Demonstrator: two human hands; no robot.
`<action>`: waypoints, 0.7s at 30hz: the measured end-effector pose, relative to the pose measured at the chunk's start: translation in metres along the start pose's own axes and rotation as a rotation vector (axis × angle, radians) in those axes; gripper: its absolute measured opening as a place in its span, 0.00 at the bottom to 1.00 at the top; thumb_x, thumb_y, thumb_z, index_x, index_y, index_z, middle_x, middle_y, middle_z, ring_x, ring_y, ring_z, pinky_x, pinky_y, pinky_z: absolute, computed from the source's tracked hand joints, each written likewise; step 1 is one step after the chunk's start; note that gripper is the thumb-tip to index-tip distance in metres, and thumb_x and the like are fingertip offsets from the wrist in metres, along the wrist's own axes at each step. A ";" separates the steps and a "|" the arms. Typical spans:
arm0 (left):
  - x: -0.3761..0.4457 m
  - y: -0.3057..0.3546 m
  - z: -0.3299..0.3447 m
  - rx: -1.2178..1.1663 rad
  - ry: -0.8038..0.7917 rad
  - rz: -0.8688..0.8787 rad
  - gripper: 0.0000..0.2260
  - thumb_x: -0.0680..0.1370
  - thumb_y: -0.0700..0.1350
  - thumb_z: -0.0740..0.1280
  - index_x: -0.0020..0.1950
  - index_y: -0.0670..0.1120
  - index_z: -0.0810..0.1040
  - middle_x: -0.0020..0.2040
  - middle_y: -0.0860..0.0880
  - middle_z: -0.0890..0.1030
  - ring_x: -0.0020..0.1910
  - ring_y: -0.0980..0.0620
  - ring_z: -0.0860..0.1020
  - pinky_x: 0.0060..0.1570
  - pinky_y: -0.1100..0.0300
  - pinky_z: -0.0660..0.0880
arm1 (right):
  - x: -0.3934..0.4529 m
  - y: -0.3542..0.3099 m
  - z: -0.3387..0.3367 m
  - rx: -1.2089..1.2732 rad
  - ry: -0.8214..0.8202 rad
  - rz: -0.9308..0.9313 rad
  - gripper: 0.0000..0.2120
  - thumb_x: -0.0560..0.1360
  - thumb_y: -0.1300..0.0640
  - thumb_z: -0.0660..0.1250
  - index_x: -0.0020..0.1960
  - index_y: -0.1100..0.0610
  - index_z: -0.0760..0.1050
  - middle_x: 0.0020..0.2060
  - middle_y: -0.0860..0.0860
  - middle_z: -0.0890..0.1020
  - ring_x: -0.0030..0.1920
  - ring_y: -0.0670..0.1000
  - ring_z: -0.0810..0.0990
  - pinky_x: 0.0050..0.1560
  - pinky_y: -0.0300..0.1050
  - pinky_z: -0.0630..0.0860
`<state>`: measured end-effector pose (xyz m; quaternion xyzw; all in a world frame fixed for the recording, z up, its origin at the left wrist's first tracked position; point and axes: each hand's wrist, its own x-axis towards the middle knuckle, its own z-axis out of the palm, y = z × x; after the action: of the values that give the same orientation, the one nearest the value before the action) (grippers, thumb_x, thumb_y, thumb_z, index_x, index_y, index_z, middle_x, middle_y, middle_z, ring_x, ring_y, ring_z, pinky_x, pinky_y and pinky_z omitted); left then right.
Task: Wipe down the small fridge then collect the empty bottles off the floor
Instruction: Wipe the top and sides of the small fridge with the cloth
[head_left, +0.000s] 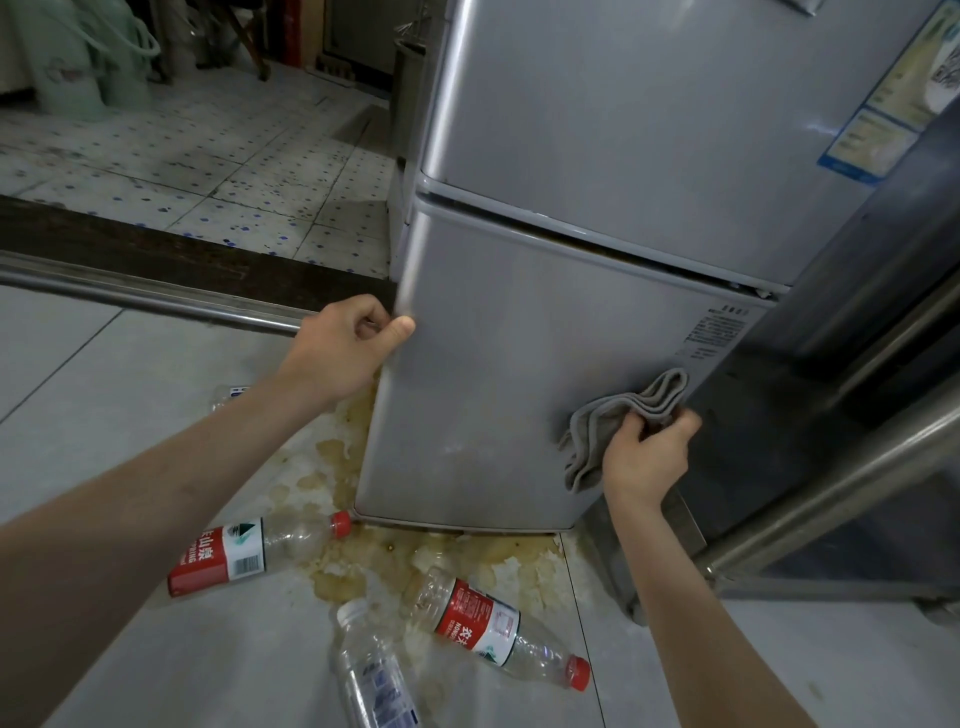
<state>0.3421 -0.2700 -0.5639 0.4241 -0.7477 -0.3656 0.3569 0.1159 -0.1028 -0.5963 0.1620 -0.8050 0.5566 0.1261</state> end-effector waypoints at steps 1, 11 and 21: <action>0.000 0.000 0.000 -0.007 0.002 -0.002 0.15 0.75 0.58 0.65 0.40 0.47 0.74 0.40 0.43 0.81 0.37 0.44 0.80 0.43 0.51 0.77 | -0.001 -0.001 0.000 0.009 0.016 -0.029 0.15 0.75 0.62 0.62 0.60 0.64 0.65 0.55 0.65 0.77 0.58 0.64 0.75 0.58 0.53 0.70; -0.001 0.001 0.001 -0.040 0.008 -0.007 0.15 0.76 0.56 0.66 0.40 0.45 0.74 0.40 0.42 0.81 0.32 0.49 0.77 0.37 0.58 0.73 | -0.004 -0.001 0.004 -0.089 0.008 0.037 0.15 0.74 0.65 0.62 0.60 0.66 0.66 0.55 0.67 0.75 0.58 0.65 0.73 0.55 0.51 0.65; -0.001 0.001 0.001 -0.058 0.001 -0.004 0.15 0.76 0.57 0.65 0.40 0.46 0.74 0.40 0.41 0.81 0.33 0.47 0.78 0.42 0.50 0.77 | -0.040 -0.007 0.016 0.063 -0.003 -0.049 0.23 0.75 0.49 0.54 0.55 0.69 0.67 0.51 0.67 0.75 0.51 0.63 0.72 0.47 0.48 0.63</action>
<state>0.3415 -0.2682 -0.5637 0.4150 -0.7358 -0.3878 0.3687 0.1550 -0.1149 -0.6108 0.1864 -0.7830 0.5783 0.1334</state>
